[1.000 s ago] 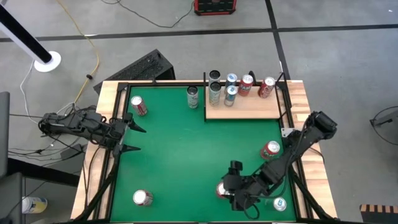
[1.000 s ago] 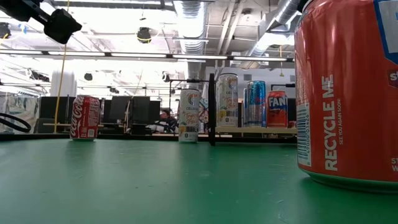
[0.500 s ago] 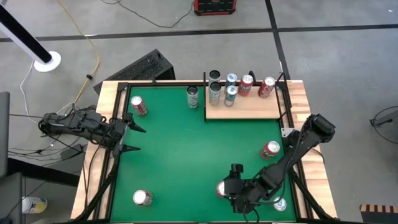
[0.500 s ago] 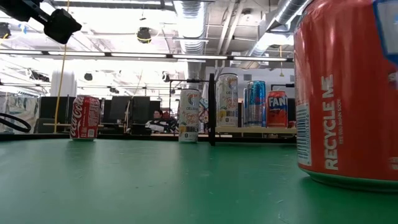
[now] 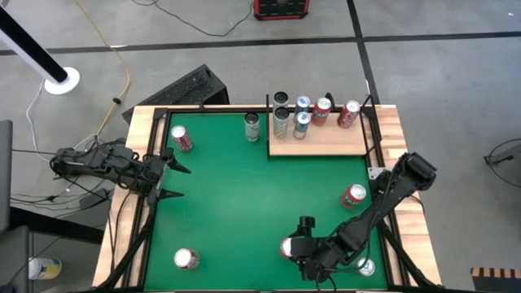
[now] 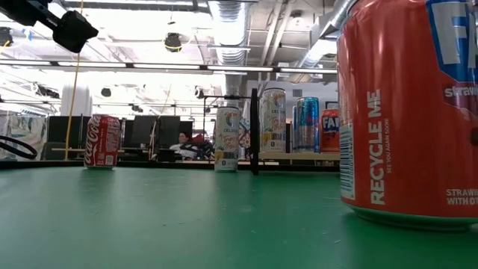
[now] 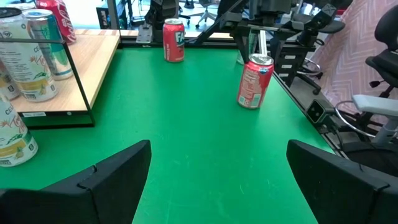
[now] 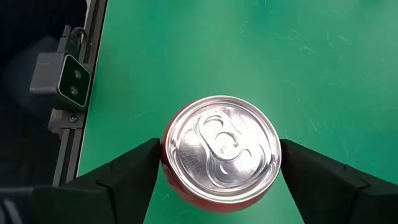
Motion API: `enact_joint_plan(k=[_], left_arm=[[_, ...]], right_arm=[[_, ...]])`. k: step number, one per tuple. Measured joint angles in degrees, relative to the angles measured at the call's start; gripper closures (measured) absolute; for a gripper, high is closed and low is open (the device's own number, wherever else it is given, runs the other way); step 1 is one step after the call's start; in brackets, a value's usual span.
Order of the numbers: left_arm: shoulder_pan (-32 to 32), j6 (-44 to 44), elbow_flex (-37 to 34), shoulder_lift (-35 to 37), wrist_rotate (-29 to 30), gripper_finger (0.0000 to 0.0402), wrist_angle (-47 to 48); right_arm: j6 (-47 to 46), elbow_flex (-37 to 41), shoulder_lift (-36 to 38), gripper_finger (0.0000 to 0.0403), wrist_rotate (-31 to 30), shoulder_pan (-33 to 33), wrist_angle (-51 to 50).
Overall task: Sort soda cans
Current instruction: Put the bottom orange soda can on the shelf align with the other orange soda can
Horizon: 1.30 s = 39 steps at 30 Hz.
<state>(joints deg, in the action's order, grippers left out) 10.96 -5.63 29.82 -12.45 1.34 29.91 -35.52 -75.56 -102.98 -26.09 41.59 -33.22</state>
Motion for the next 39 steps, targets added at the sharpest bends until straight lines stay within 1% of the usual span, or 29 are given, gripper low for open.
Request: enact_joint_plan(k=[4,8,11,16,19,23,26,31,35,39], left_arm=[[0.0,0.0,0.0,0.0,0.0,0.0042,0.0],[0.0,0.0,0.0,0.0,0.0,0.0042,0.0],[0.0,0.0,0.0,0.0,0.0,0.0042,0.0],[0.0,0.0,0.0,0.0,0.0,0.0042,0.0],[0.0,0.0,0.0,0.0,0.0,0.0042,0.0],[0.0,0.0,0.0,0.0,0.0,0.0042,0.0],[0.0,0.0,0.0,0.0,0.0,0.0042,0.0],[0.0,0.0,0.0,0.0,0.0,0.0042,0.0],[0.0,0.0,0.0,0.0,0.0,0.0042,0.0],[0.0,0.0,0.0,0.0,0.0,0.0042,0.0]], right_arm=[[-1.2,0.0,0.1,0.0074,0.3,-0.9,-0.1],[-1.6,0.2,1.9,0.0092,1.1,-1.6,-0.6],[-1.6,0.5,3.9,0.0097,1.3,-1.7,-2.3],[-1.6,0.5,8.3,0.0099,-4.3,-1.7,-6.7],[-1.6,0.4,11.3,0.0099,-7.7,-2.6,-12.6],[-1.6,0.4,16.0,0.01,-11.1,-5.6,-21.4],[-0.5,1.5,19.8,0.01,-13.5,-9.0,-26.0],[3.4,7.0,28.0,0.0101,-14.1,-17.4,-27.7],[7.4,13.3,35.4,0.0101,-13.8,-25.9,-24.3],[12.7,18.2,40.8,0.0101,-9.7,-36.0,-19.6]])
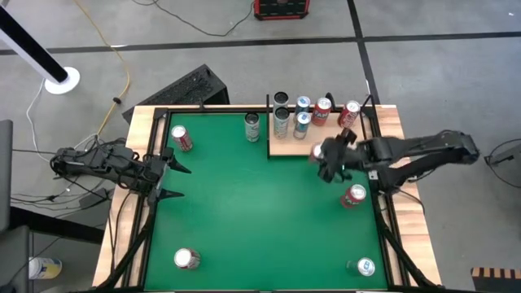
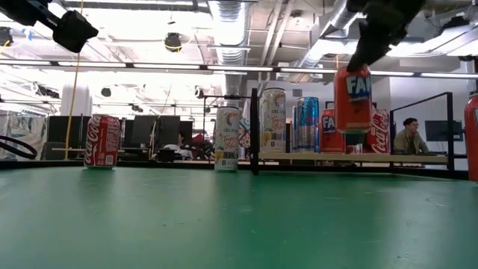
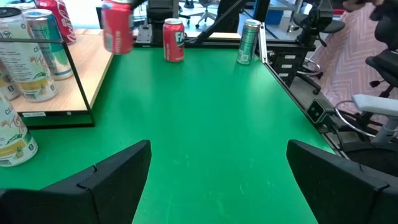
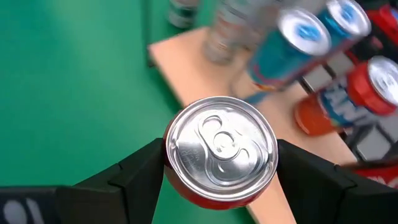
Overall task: Sort soda cans
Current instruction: Put the bottom orange soda can on the shelf align with the other orange soda can
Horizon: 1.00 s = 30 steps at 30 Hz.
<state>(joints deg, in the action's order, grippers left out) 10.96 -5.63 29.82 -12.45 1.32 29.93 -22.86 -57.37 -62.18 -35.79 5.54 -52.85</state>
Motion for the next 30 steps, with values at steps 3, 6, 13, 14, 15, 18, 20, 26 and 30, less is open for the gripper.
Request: enact_joint_plan(k=[3,6,13,14,15,18,20,26,30], left_arm=[[0.0,0.0,0.0,0.0,0.0,0.0042,0.0],[0.0,0.0,0.0,0.0,0.0,0.0042,0.0],[0.0,0.0,0.0,0.0,0.0,0.0042,0.0],[0.0,0.0,0.0,0.0,0.0,0.0042,0.0],[0.0,0.0,0.0,0.0,0.0,0.0042,0.0],[0.0,0.1,0.0,0.0,-0.6,0.0042,0.0],[0.0,0.4,0.0,0.0,-1.0,0.0042,0.0],[0.0,0.4,0.0,0.0,-1.0,0.0042,0.0],[0.0,0.3,0.0,0.0,-1.0,0.0042,0.0]], right_arm=[[3.2,2.4,2.3,0.0101,3.6,-8.3,1.6],[7.3,3.4,3.1,0.0101,7.5,-15.5,5.0],[14.2,3.5,1.1,0.0101,15.9,-26.8,11.7],[14.3,3.5,0.9,0.0101,16.2,-28.1,12.2],[14.4,3.5,0.5,0.0101,16.2,-29.4,12.3],[14.7,3.5,-0.8,0.0101,17.5,-32.3,12.1],[15.3,3.5,-1.5,0.0102,18.7,-33.6,12.1],[16.3,3.5,-3.1,0.0103,19.7,-35.9,13.5],[16.8,3.5,-3.1,0.0103,19.6,-36.7,13.6]])
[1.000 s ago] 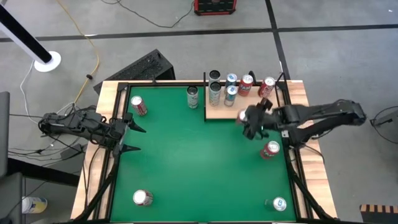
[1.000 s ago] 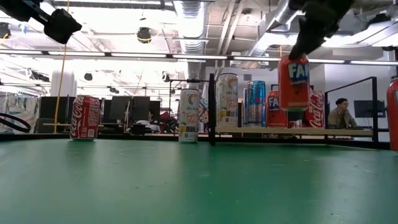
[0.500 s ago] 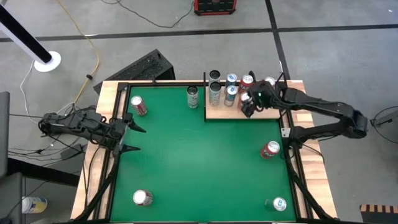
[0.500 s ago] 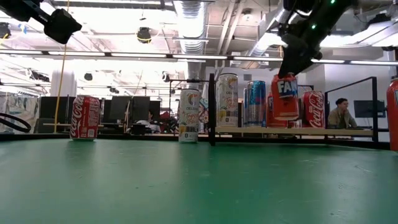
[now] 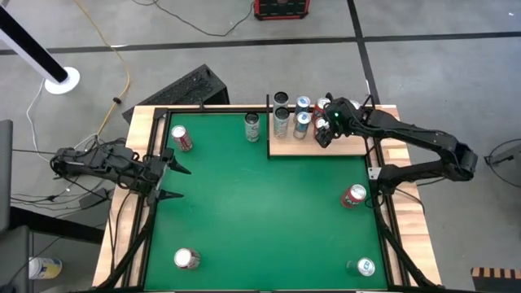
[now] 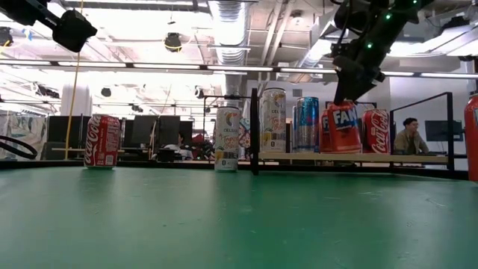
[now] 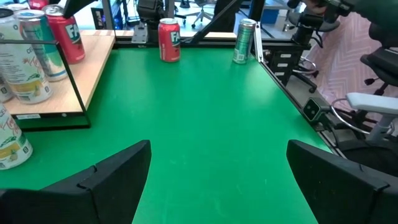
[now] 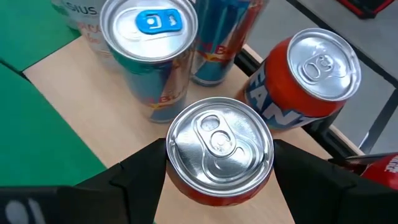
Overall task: Sort soda cans
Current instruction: Put the bottom orange soda can on the shelf align with the other orange soda can
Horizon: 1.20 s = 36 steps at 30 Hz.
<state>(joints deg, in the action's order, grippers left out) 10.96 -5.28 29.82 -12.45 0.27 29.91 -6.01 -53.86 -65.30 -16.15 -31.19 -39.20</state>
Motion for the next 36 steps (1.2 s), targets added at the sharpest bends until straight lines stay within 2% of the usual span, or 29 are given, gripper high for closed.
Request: enact_joint_plan(k=[19,30,36], left_arm=[[0.0,-0.1,0.0,0.0,0.1,0.0042,0.0],[0.0,-0.1,0.0,0.0,0.1,0.0042,0.0],[0.0,-0.1,0.0,0.0,0.1,0.0042,0.0]], right_arm=[[-1.5,2.5,0.2,0.01,2.4,-2.3,2.5],[-1.6,2.5,-0.1,0.0048,1.3,-2.2,1.3],[-0.9,-1.8,0.0,0.0044,1.3,-2.2,0.6]])
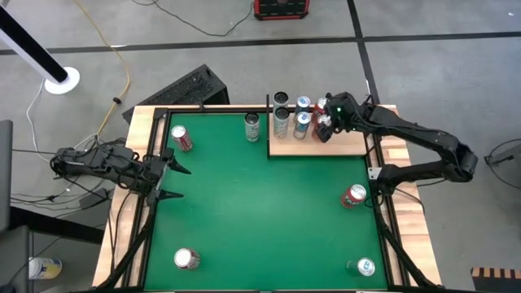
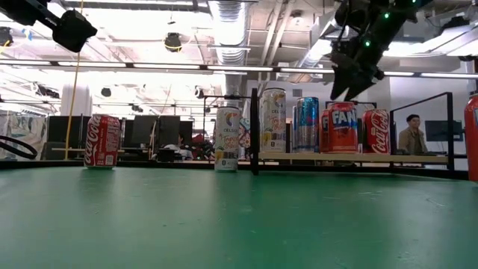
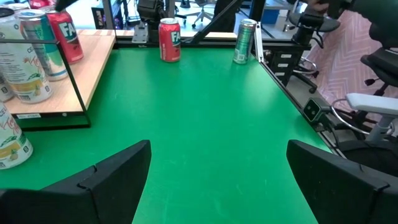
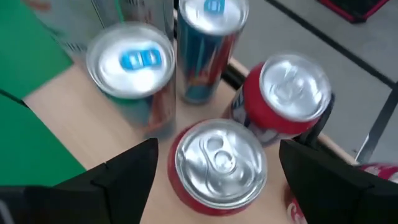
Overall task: Sort soda cans
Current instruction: Put the bottom orange soda can on the shelf align with the other orange soda can
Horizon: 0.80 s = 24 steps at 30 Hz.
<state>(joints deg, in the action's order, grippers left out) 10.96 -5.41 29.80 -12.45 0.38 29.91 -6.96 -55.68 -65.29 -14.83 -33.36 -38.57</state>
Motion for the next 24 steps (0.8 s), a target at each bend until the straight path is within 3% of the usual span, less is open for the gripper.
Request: enact_joint_plan(k=[6,11,16,24], left_arm=[[0.0,0.0,0.0,0.0,0.0,0.0042,0.0],[0.0,0.0,0.0,0.0,0.0,0.0042,0.0],[0.0,0.0,0.0,0.0,0.0,0.0042,0.0],[0.0,0.0,0.0,0.0,0.3,0.0042,0.0]], right_arm=[[-0.1,-5.3,0.5,0.0054,0.8,2.4,-6.6],[-0.9,-7.1,0.6,0.0098,4.1,8.5,-12.3],[-2.8,-5.7,0.3,0.0183,2.7,12.9,-15.3],[-4.1,-1.1,0.3,0.038,1.5,11.4,-15.0]])
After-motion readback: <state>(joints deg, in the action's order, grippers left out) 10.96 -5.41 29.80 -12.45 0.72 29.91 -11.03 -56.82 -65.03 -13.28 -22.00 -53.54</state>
